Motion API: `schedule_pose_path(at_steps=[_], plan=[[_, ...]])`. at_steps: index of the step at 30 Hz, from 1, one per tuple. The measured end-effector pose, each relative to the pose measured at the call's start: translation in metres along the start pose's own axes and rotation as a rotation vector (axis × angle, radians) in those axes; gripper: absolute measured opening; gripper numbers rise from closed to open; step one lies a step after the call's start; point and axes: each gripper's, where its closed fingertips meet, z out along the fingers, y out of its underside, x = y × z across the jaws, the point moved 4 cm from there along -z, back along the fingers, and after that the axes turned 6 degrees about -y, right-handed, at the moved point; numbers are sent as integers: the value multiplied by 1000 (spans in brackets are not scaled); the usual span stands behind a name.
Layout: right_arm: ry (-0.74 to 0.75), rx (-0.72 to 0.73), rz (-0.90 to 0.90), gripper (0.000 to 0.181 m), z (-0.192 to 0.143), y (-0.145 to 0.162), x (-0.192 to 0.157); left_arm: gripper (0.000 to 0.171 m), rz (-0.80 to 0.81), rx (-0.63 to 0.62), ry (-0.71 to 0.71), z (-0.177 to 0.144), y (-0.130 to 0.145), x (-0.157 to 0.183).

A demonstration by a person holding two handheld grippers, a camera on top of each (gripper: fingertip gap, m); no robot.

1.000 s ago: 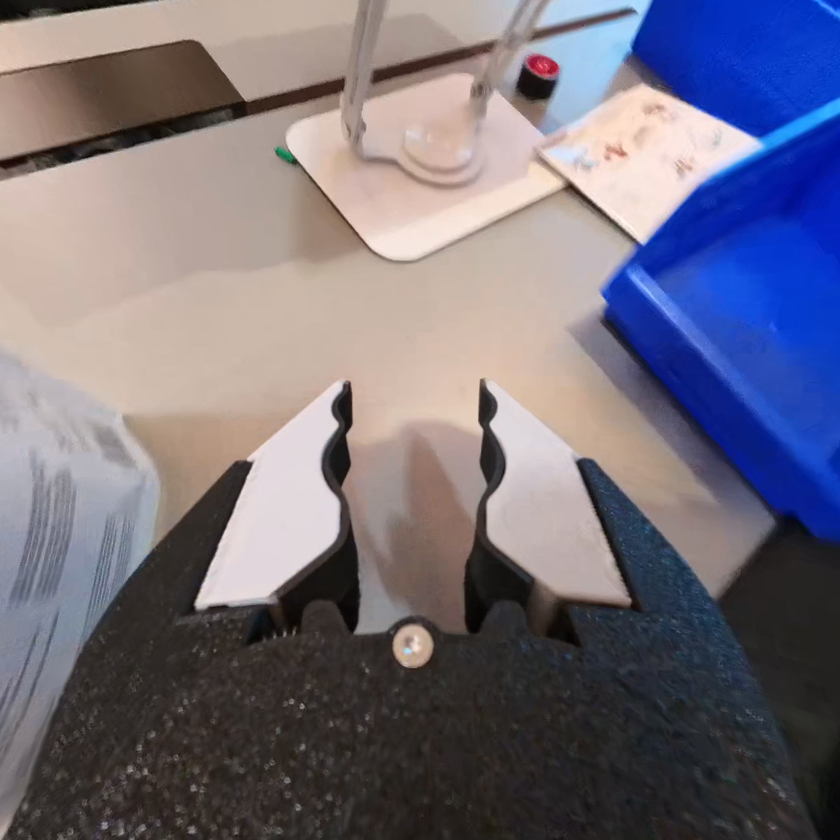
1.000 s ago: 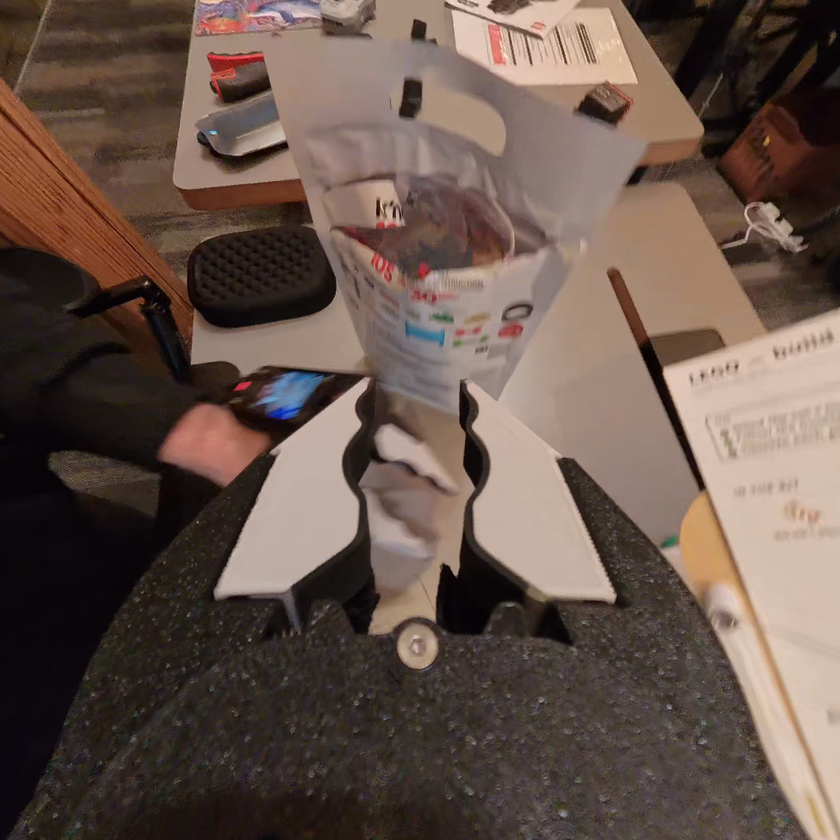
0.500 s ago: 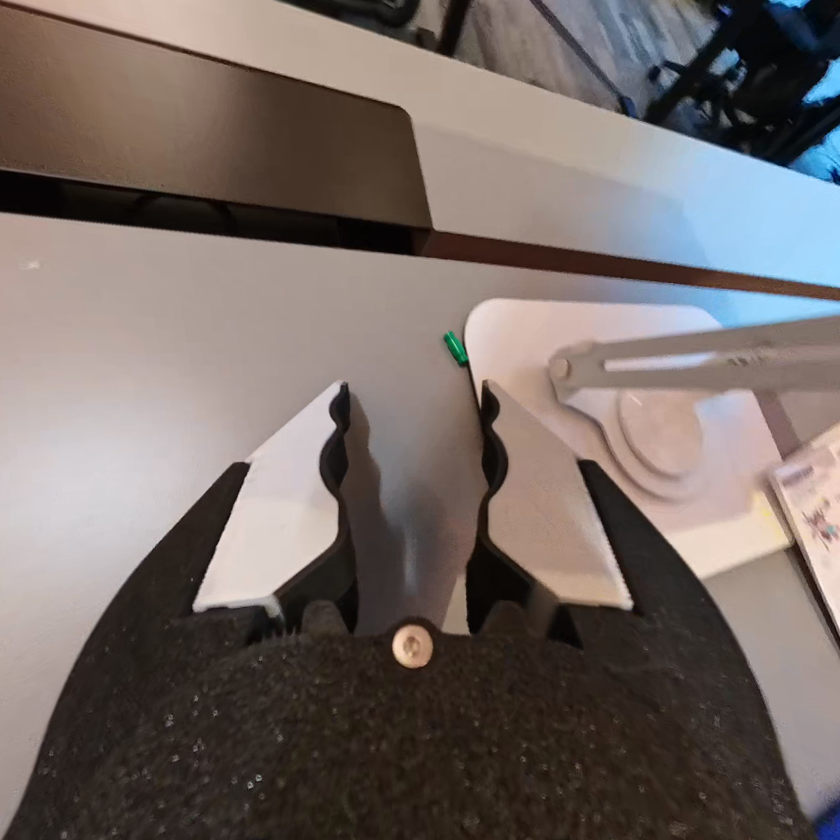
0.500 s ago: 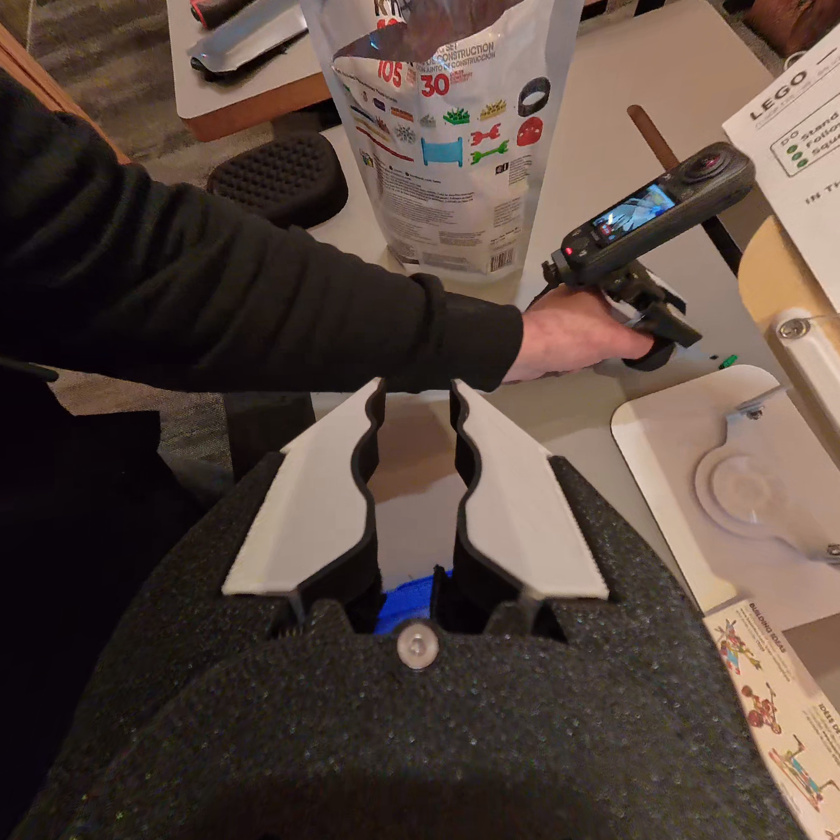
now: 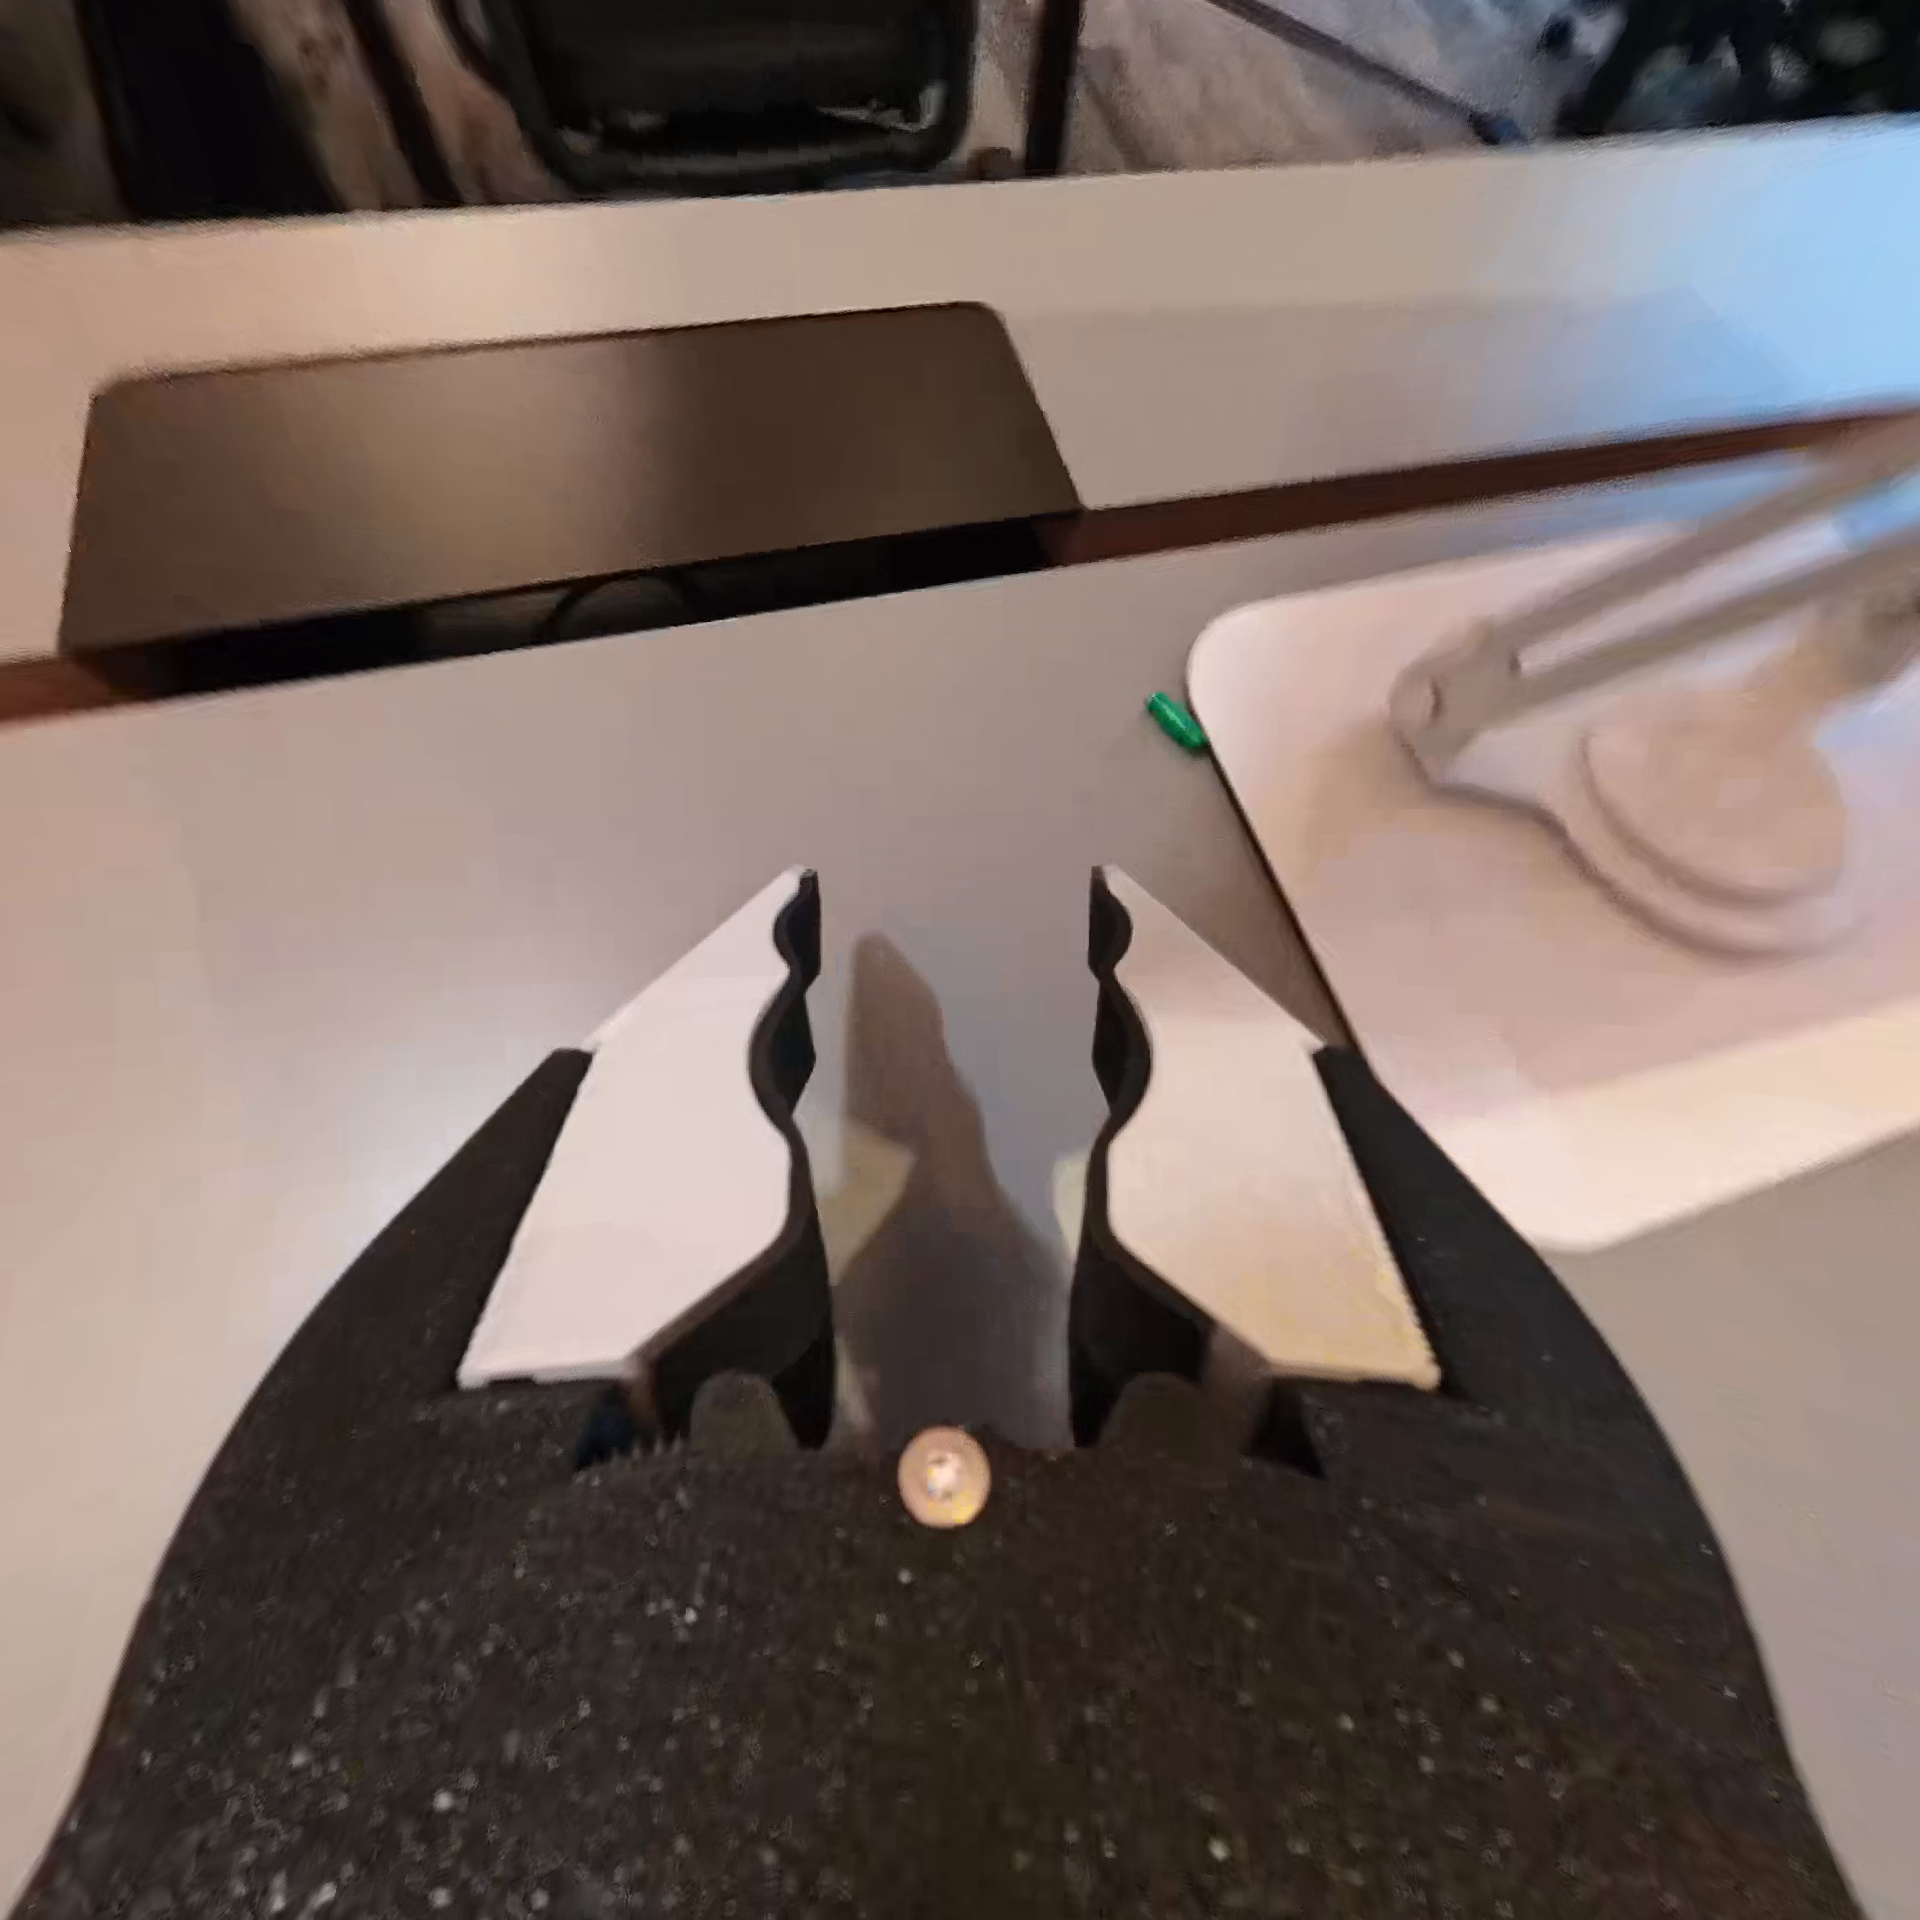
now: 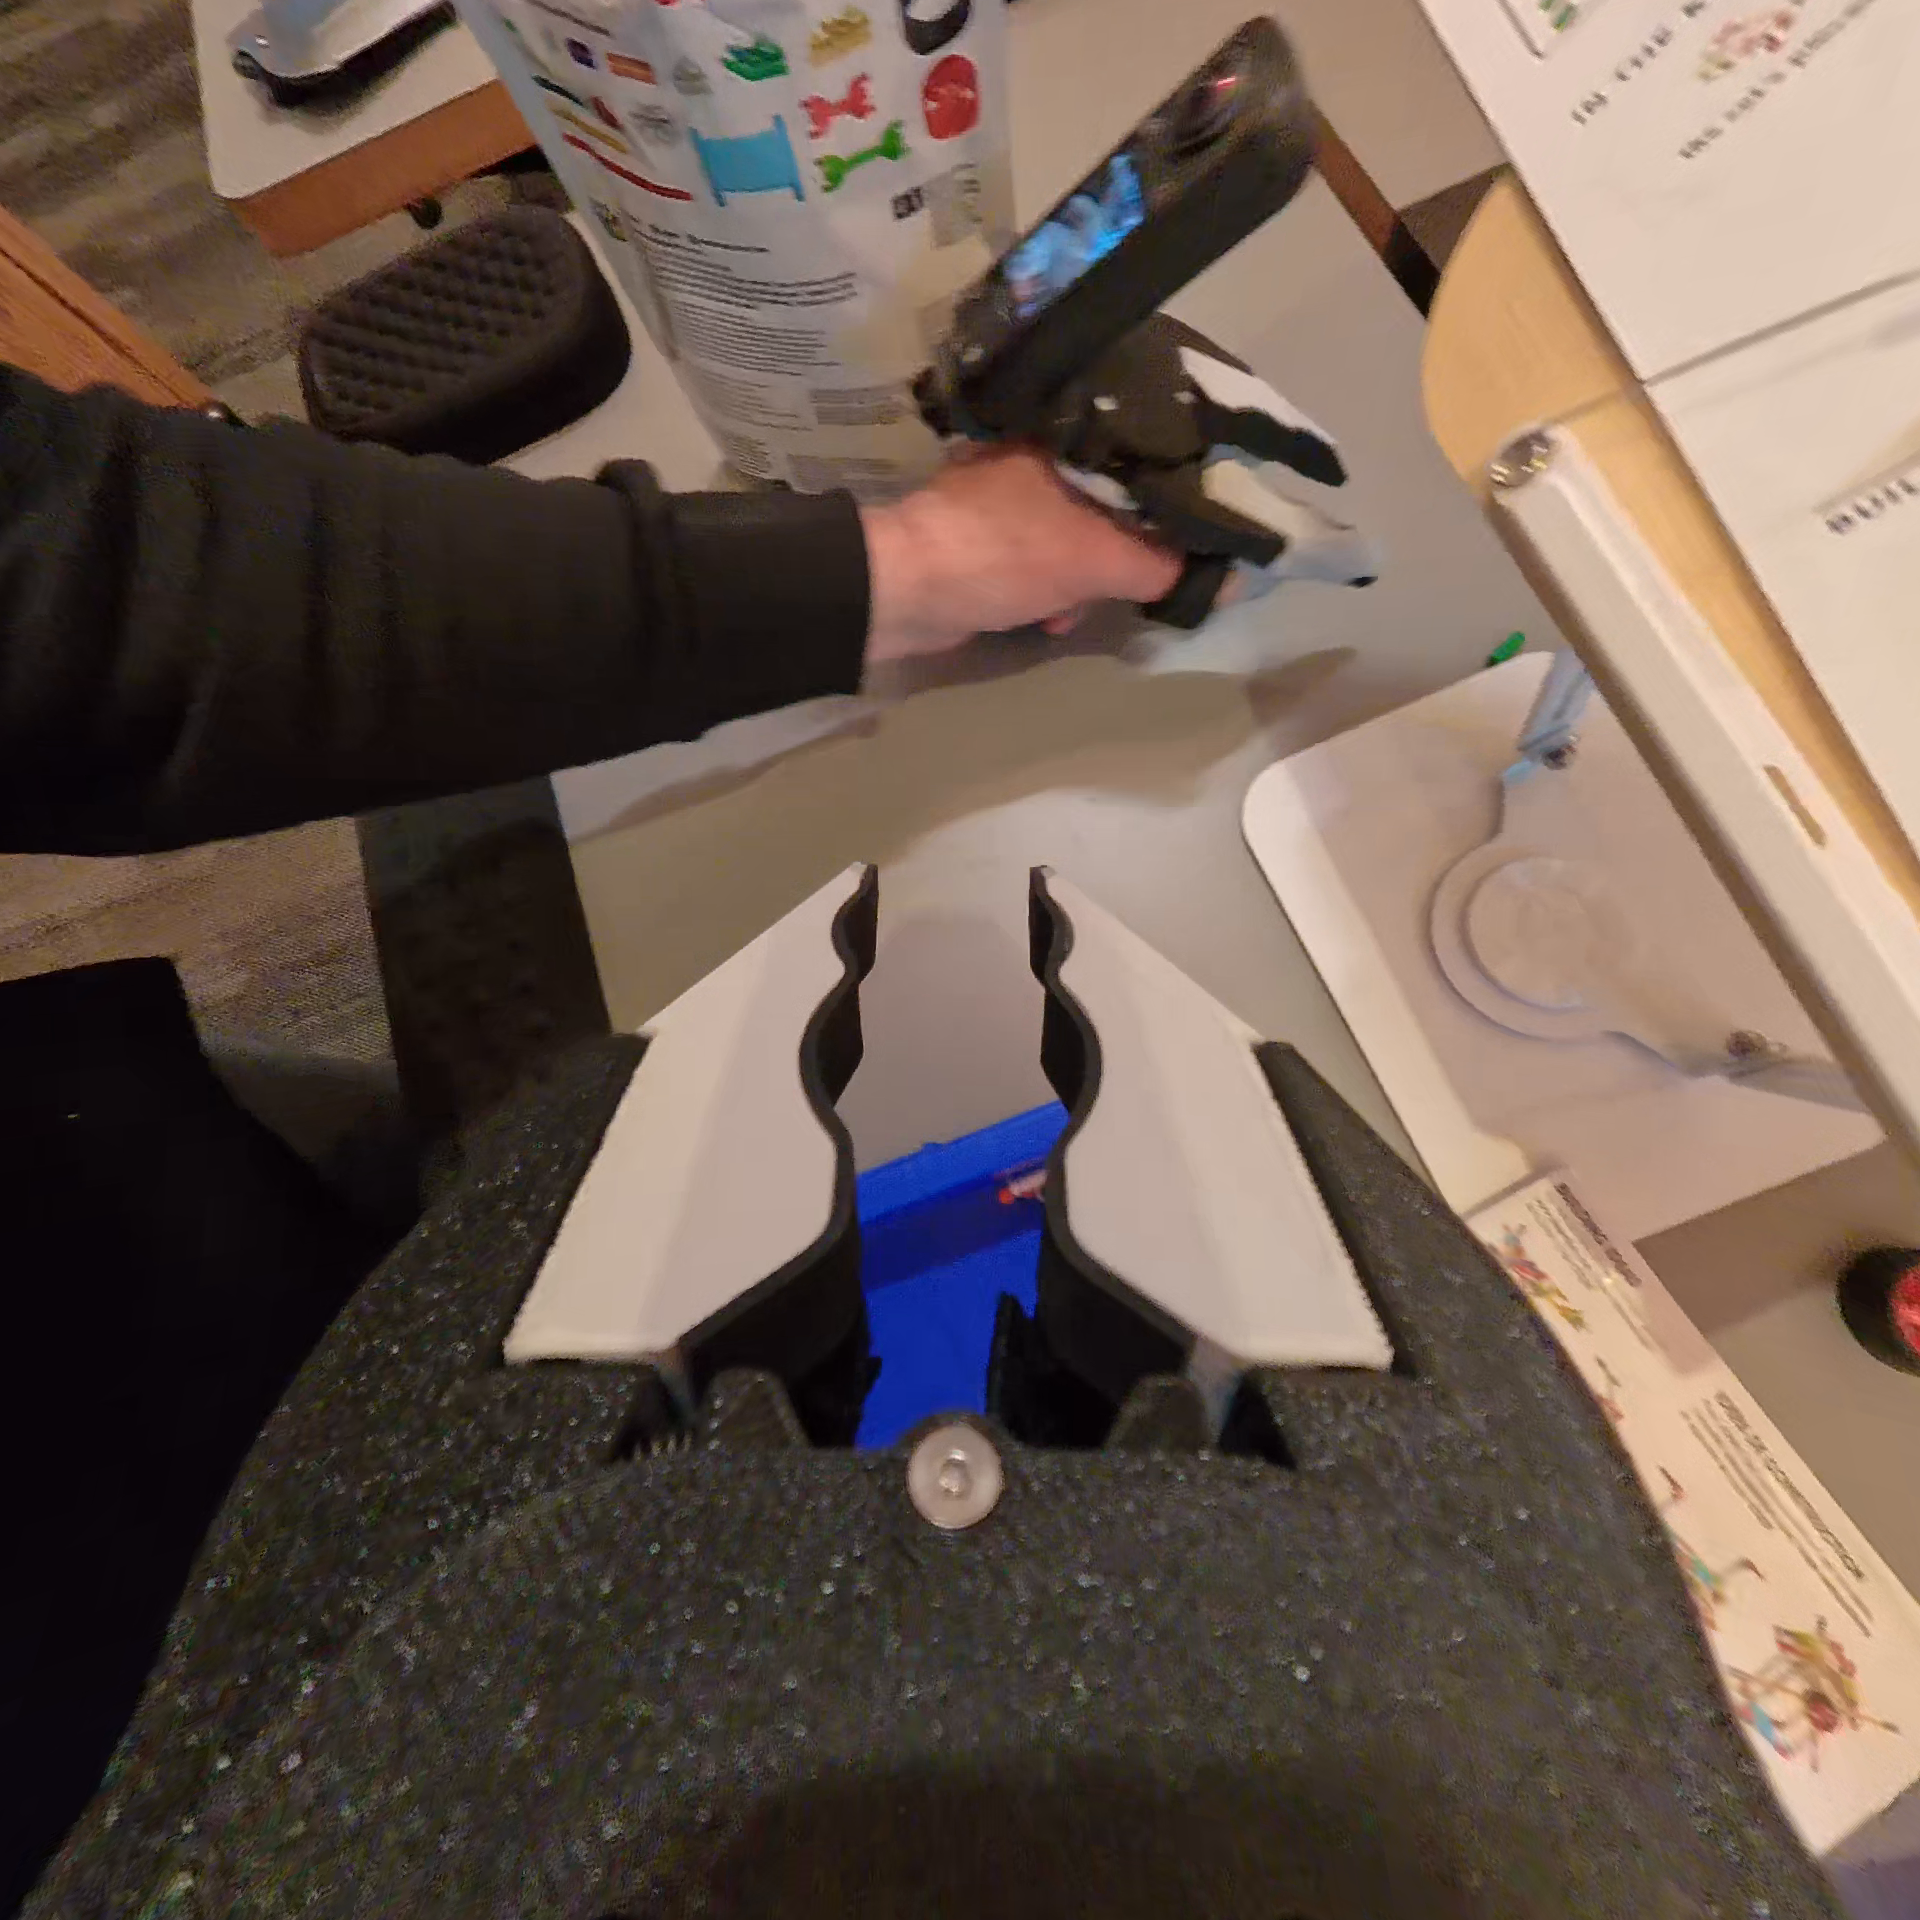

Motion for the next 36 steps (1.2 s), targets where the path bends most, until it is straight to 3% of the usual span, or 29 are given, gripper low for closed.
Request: schedule_pose_path(at_steps=[6,8,10,13,16,23,31,36], plan=[[-17,-17,-6,27,-6,14,13,72,546,123,174,-14,5,42],[-42,-28,-7,27,-4,20,9,91,661,109,251,-8,7,53],[-63,-46,-21,27,-1,25,3,107,681,61,319,2,6,58],[-96,-73,-32,27,2,35,-5,111,683,-16,454,13,5,68],[-117,-87,-25,27,3,43,-11,116,726,44,462,23,-7,71],[-123,-95,-16,27,-2,56,-10,116,769,78,480,31,-10,66],[-115,-46,-44,27,6,36,13,106,785,152,516,42,-20,72],[-128,-58,-46,27,7,44,14,99,772,135,572,55,-25,70]])
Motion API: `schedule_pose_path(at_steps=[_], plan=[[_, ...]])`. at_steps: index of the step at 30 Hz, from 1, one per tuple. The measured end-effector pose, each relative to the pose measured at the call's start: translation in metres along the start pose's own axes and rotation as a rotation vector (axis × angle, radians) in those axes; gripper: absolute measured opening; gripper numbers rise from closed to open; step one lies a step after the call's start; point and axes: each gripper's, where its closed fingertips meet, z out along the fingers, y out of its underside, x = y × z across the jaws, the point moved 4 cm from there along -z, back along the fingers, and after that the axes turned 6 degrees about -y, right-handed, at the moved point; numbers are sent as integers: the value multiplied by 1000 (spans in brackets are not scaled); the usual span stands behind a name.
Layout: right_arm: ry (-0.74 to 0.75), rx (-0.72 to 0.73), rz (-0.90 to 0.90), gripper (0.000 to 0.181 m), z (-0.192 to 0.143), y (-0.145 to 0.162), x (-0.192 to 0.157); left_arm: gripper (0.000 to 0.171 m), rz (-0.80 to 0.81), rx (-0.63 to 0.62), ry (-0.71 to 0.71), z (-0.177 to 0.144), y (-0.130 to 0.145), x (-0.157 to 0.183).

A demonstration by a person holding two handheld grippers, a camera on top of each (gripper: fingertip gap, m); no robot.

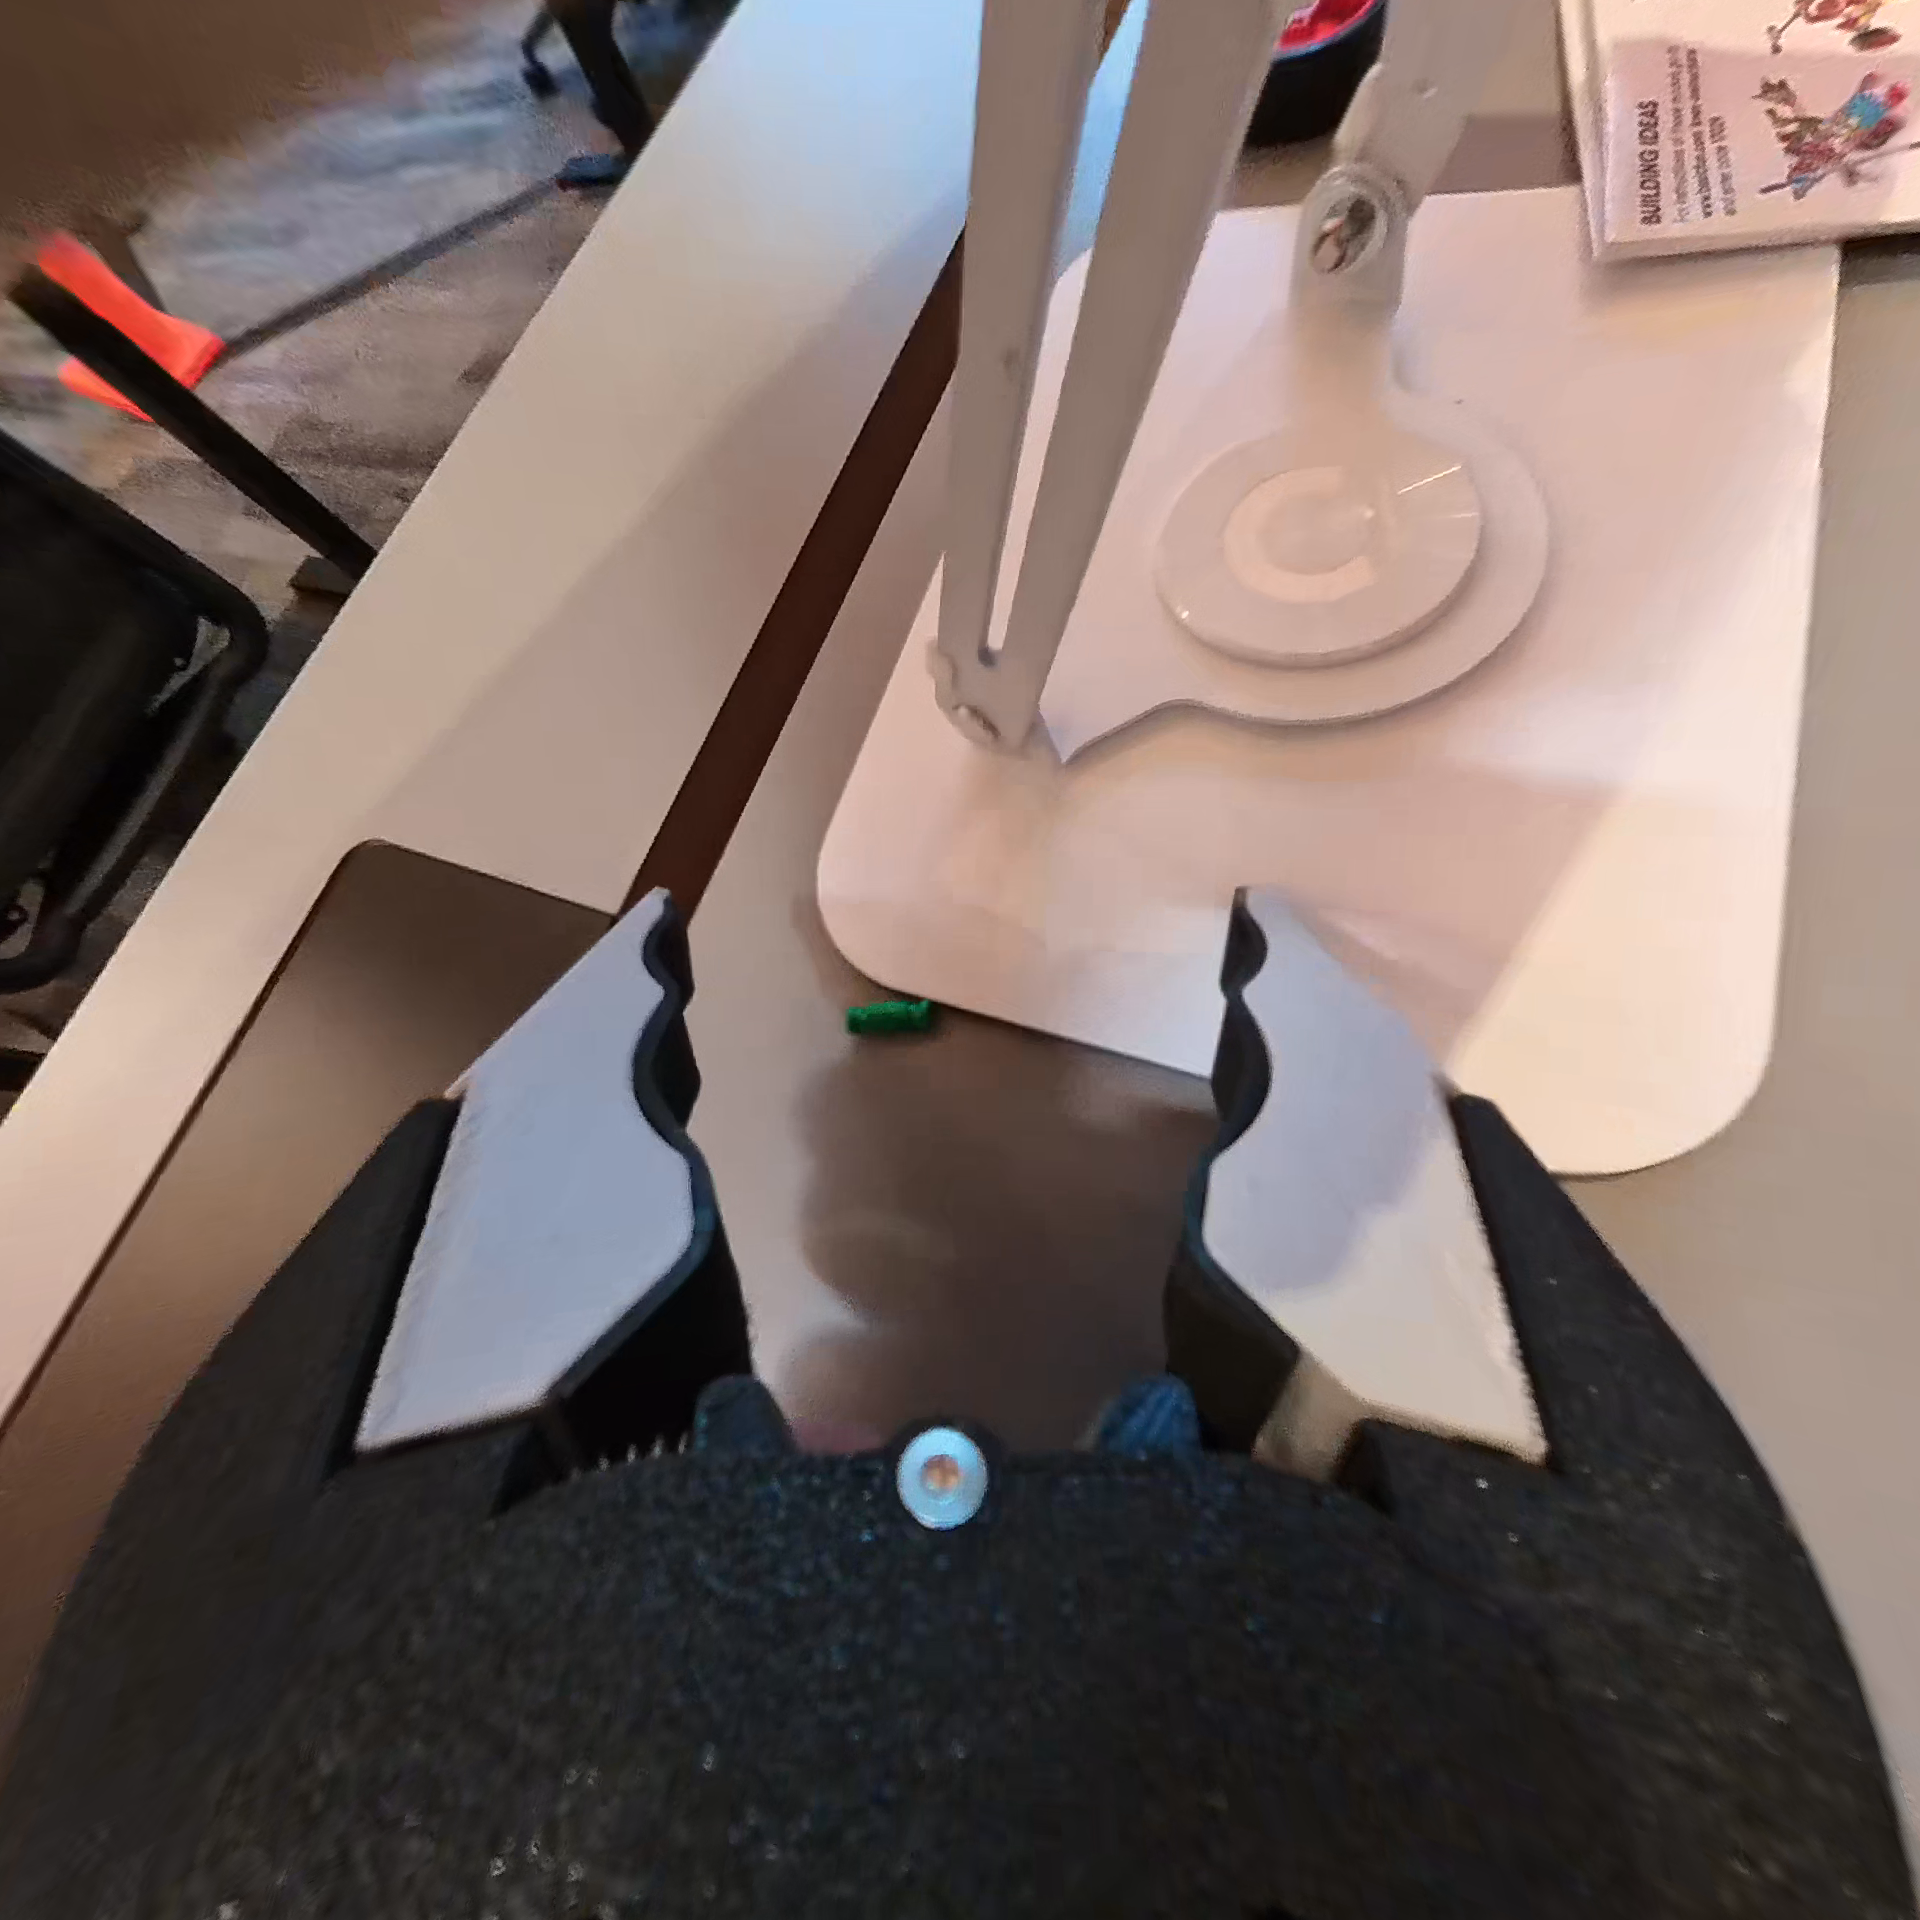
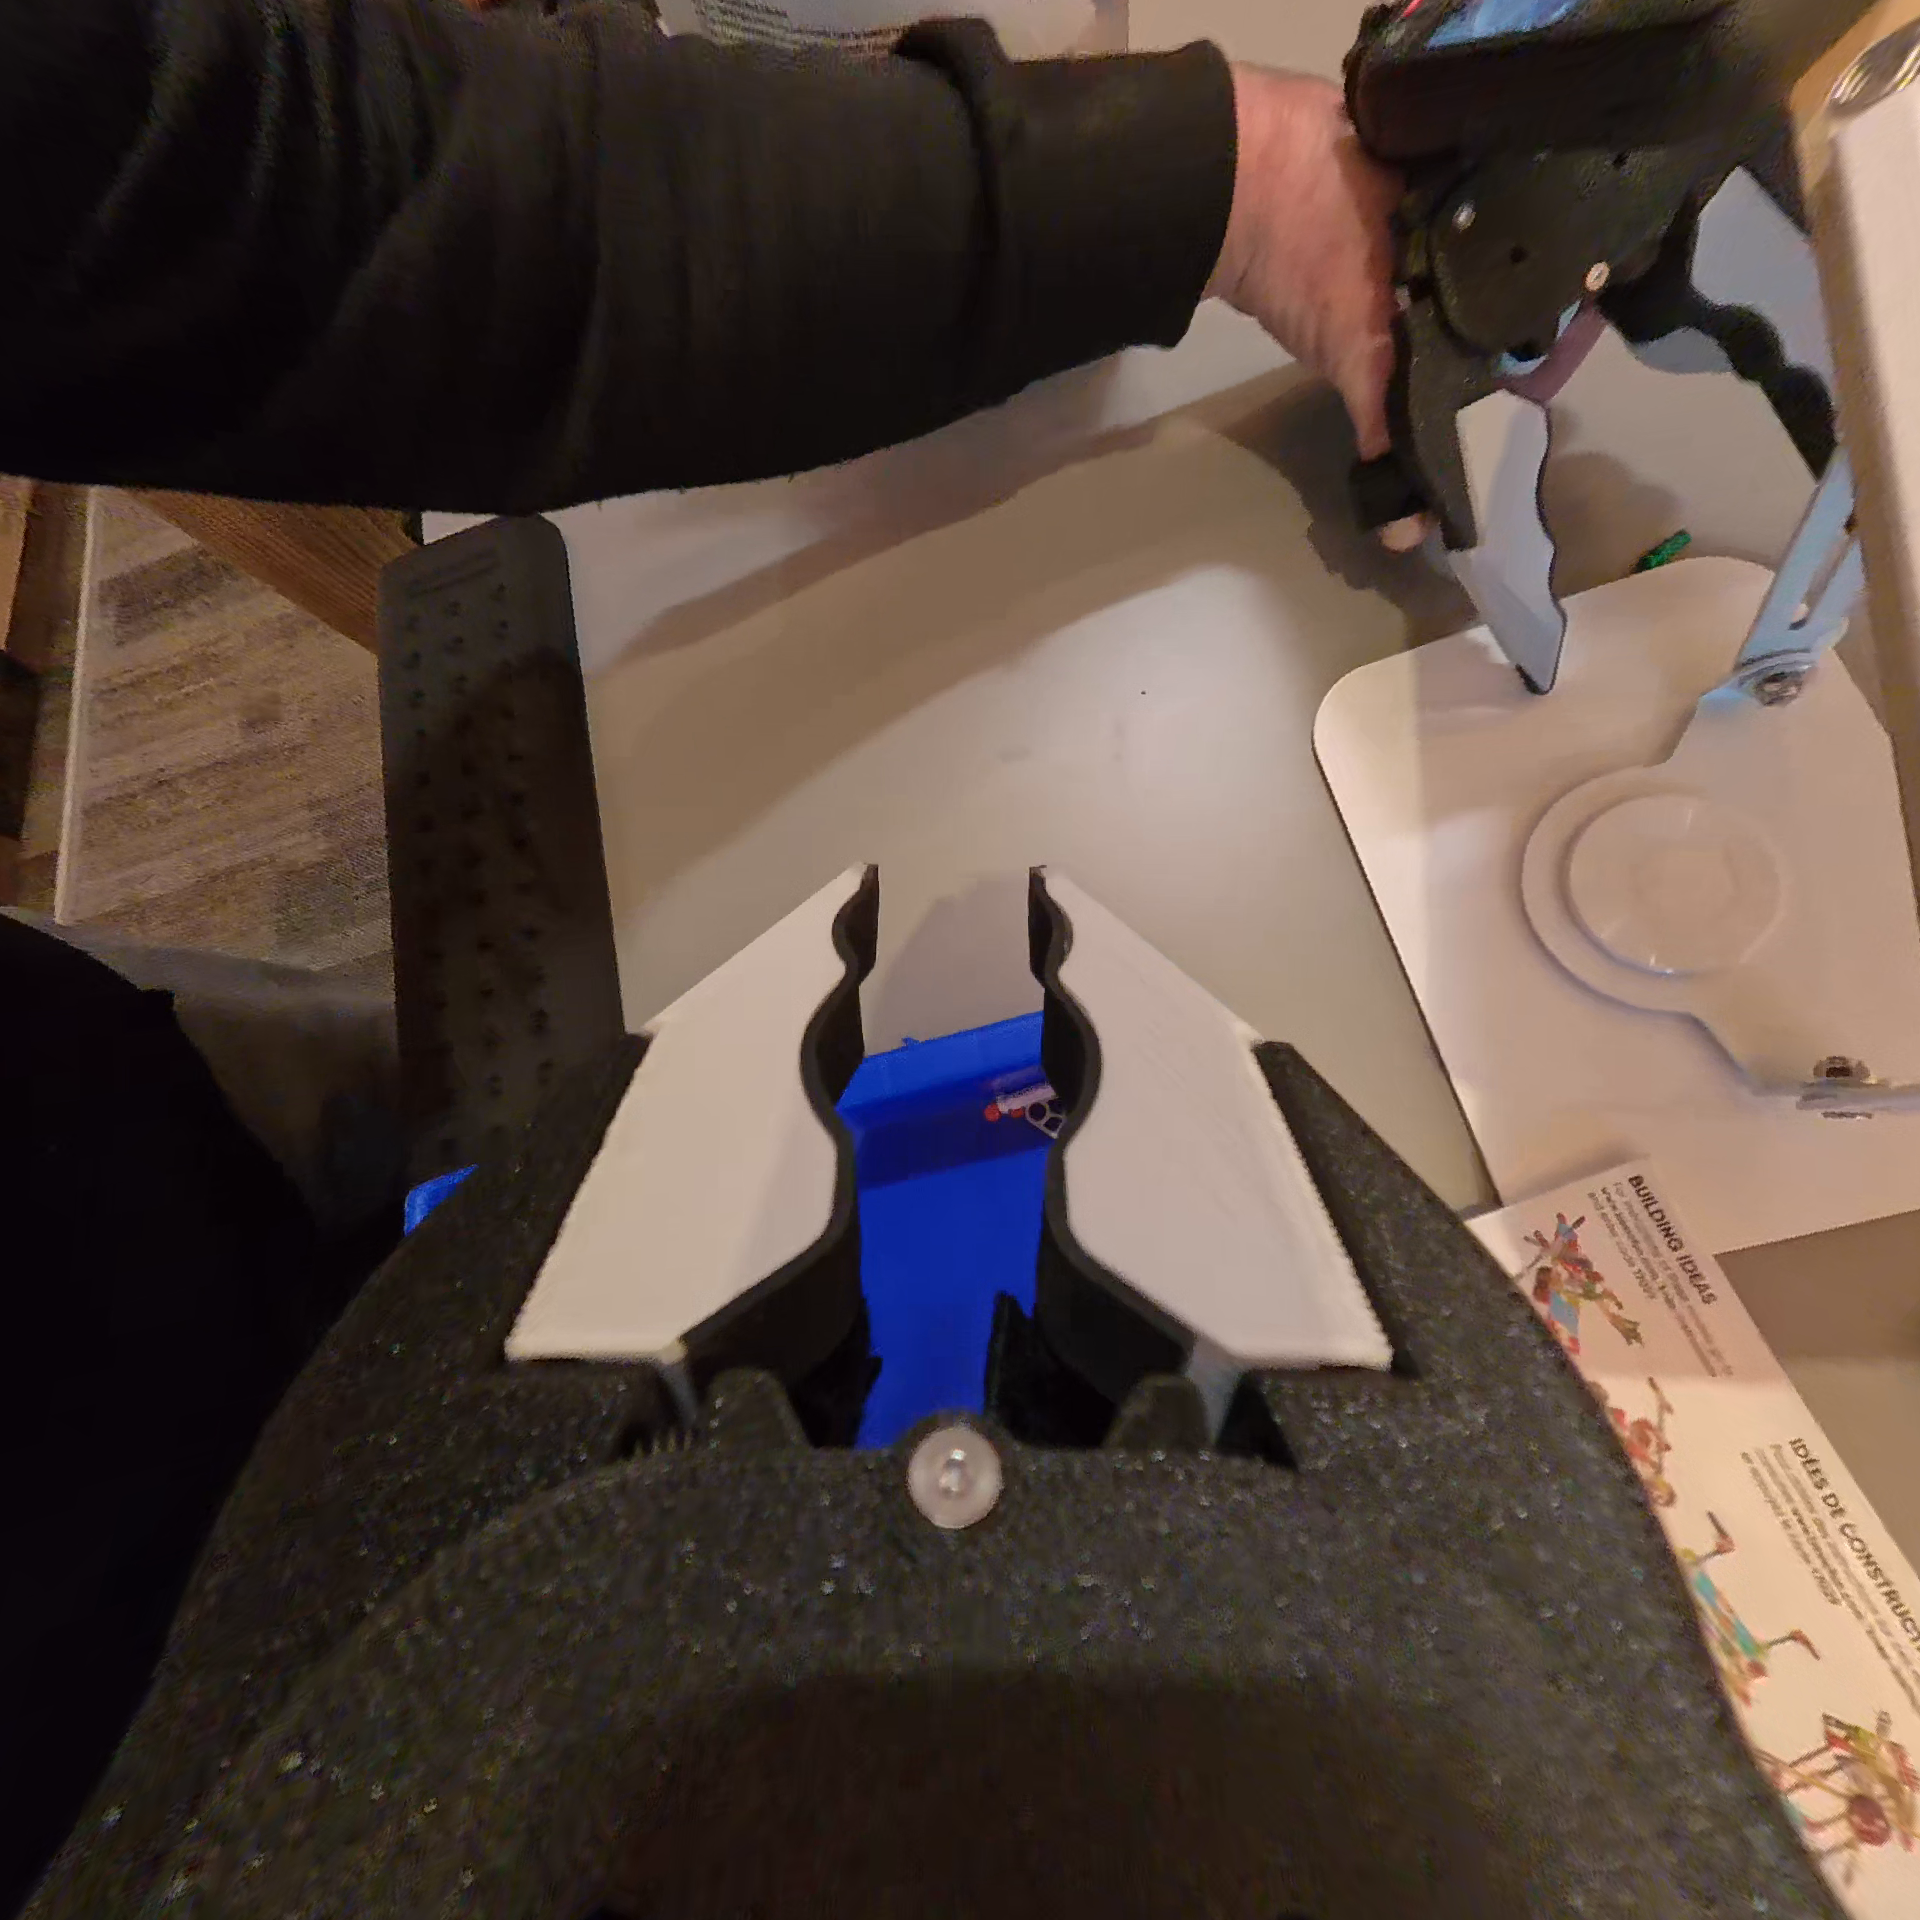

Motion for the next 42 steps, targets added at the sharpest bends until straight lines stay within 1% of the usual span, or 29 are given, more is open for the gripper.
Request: schedule_pose_path(at_steps=[3,6,8,11,14,17,22,23,24,27,28,29,34,35,36,38,39,42], plan=[[-13,2,25,27,0,8,1,99,-29,-32,36,-1,8,-10],[-26,12,42,26,0,13,-1,69,-61,-60,99,-4,13,-12],[-32,16,44,26,0,15,-2,60,-66,-54,121,-4,14,-9],[-39,19,44,26,-1,16,-3,60,-77,-51,109,-4,14,-11],[-35,27,42,26,-5,16,-3,43,-112,-62,151,-5,17,-7],[-31,43,47,26,-12,17,-3,30,-124,-69,177,-7,17,-3],[-28,57,53,26,-21,22,-5,31,-144,-99,171,-10,19,-4],[-26,58,53,26,-23,23,-6,38,-157,-110,152,-11,20,-7],[-26,62,56,26,-25,24,-6,50,-170,-123,130,-11,22,-10],[-33,72,73,26,-27,29,-7,51,-177,-120,135,-9,21,-12],[-31,70,75,26,-27,30,-6,49,-188,-120,147,-9,22,-11],[-30,68,76,26,-28,31,-6,42,-204,-125,174,-9,22,-9],[-26,76,72,25,-32,30,-5,30,-225,-128,194,-11,22,-4],[-23,79,69,25,-34,29,-5,21,-226,-128,211,-13,22,-1],[-21,84,67,25,-36,27,-5,19,-230,-129,211,-13,22,0],[-16,94,65,25,-39,25,-5,5,-230,-126,227,-16,21,6],[-14,97,65,25,-40,24,-4,1,-231,-128,220,-16,21,8],[-13,109,63,25,-44,24,-6,0,-240,-147,179,-21,23,13]])
